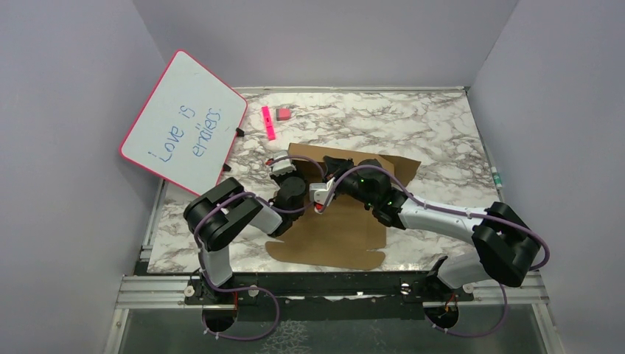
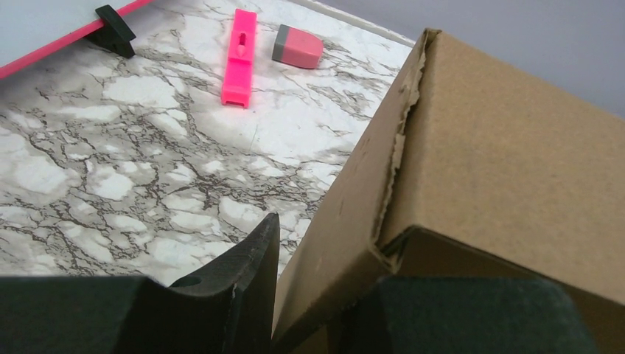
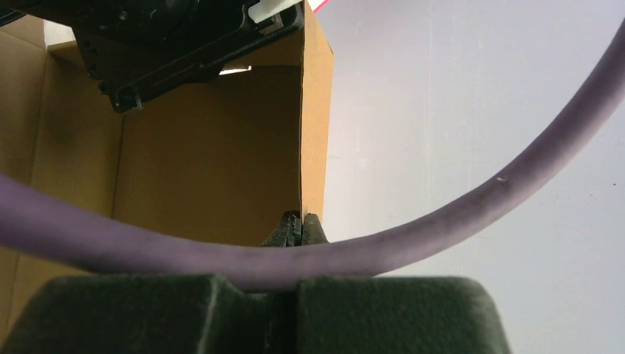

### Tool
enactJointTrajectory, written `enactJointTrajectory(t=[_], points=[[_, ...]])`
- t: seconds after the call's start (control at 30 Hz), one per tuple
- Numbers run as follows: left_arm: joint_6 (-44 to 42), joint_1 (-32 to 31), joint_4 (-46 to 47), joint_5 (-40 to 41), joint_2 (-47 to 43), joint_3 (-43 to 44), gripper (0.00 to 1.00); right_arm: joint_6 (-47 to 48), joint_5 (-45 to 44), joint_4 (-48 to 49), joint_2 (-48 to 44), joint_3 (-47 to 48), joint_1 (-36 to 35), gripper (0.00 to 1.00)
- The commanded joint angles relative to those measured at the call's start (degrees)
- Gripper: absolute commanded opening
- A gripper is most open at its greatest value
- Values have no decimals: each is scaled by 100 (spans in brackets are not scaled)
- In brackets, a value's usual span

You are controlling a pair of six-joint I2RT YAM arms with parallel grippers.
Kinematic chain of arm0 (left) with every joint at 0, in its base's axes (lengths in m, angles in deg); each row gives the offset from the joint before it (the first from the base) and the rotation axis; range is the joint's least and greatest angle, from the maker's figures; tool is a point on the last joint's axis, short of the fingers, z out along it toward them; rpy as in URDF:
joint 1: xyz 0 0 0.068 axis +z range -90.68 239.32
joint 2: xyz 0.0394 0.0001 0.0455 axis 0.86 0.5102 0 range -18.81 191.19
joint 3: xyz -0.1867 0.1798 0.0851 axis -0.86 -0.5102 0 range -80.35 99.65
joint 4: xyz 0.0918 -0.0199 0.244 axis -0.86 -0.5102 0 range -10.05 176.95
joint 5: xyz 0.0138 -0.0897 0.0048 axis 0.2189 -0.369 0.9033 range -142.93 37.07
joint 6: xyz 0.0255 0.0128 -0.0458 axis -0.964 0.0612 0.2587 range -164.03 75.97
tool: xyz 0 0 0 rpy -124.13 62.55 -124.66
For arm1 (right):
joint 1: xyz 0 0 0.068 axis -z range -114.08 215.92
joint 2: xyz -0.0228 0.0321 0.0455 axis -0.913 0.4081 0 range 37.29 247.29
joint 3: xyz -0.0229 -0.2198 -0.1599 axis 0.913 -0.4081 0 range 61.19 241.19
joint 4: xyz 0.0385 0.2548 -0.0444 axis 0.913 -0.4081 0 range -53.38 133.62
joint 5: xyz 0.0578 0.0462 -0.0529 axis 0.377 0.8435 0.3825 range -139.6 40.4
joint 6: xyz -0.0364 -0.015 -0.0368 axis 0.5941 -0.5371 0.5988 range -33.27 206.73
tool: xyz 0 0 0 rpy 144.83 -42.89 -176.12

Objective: Fold the paper box

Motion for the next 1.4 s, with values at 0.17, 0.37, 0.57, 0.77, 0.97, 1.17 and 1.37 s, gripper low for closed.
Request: enactJointTrajectory(t=[0.17,0.37,0.57,0.77,0.97,1.17,1.37], points=[[942,220,-918,1334,-424,-155,15,-446,290,-240,-68,-326,-46,2],[972,242,-1225,1499,-363,-132,15,-464,198,-284,-39,-315,-46,2],[237,243,-1193,143,-573,-201,28,-526,376,-180,-76,-217,-46,2],[25,244,-1210,-676,-1288,-547,43,-551,346,-76,-4,-123,-42,3],[24,244,-1353,-918,-1804,-762,48,-635,459,53,-27,-111,-46,4],[39,250,-1795,-1361,-2473,-897,55,-595,339,-30,-32,-102,-46,5],[109,248,-2978,-1832,-3421,-989,63,-570,279,21,-33,-154,-46,6]])
